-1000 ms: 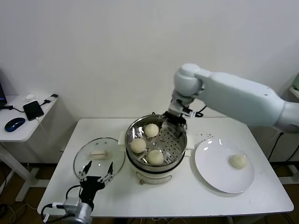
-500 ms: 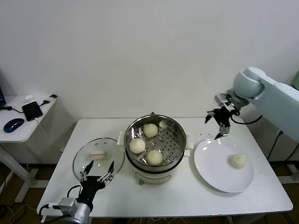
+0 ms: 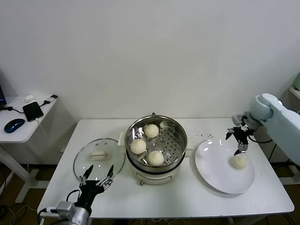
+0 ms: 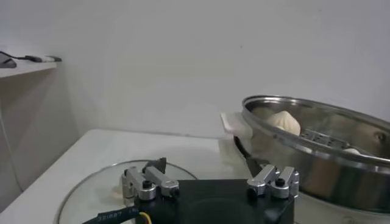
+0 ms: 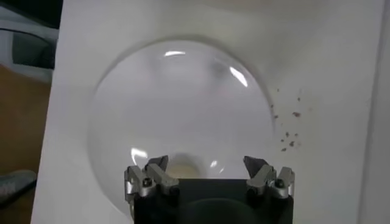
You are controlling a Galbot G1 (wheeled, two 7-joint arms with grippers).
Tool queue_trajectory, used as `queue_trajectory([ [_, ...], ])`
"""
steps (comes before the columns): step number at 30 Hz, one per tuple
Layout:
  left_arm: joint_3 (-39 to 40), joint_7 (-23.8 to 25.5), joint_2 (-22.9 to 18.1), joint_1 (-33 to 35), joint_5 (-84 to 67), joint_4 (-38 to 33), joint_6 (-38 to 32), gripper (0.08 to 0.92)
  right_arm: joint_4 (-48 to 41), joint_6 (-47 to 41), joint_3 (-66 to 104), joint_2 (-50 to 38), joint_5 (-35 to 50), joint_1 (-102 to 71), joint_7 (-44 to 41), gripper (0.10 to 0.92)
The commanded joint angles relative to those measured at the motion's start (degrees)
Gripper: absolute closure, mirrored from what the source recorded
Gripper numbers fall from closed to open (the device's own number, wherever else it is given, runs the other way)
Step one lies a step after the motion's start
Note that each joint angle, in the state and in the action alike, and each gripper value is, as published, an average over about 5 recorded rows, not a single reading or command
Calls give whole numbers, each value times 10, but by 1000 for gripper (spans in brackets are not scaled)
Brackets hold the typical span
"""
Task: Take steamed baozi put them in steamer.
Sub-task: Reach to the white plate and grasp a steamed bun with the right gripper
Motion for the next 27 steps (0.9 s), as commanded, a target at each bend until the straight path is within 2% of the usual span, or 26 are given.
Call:
queue_trajectory([
  [1,-6,1,2,2,-4,0,2,177,-97,49,81,45,-64,-72,7,203],
  [16,-8,3,6,-5,-7,10,5,177,-117,60,107,61,-146,-86,28,203],
  [27,-9,3,5,-5,-7,14,4,177,-114,57,109,60,-152,-93,32,203],
])
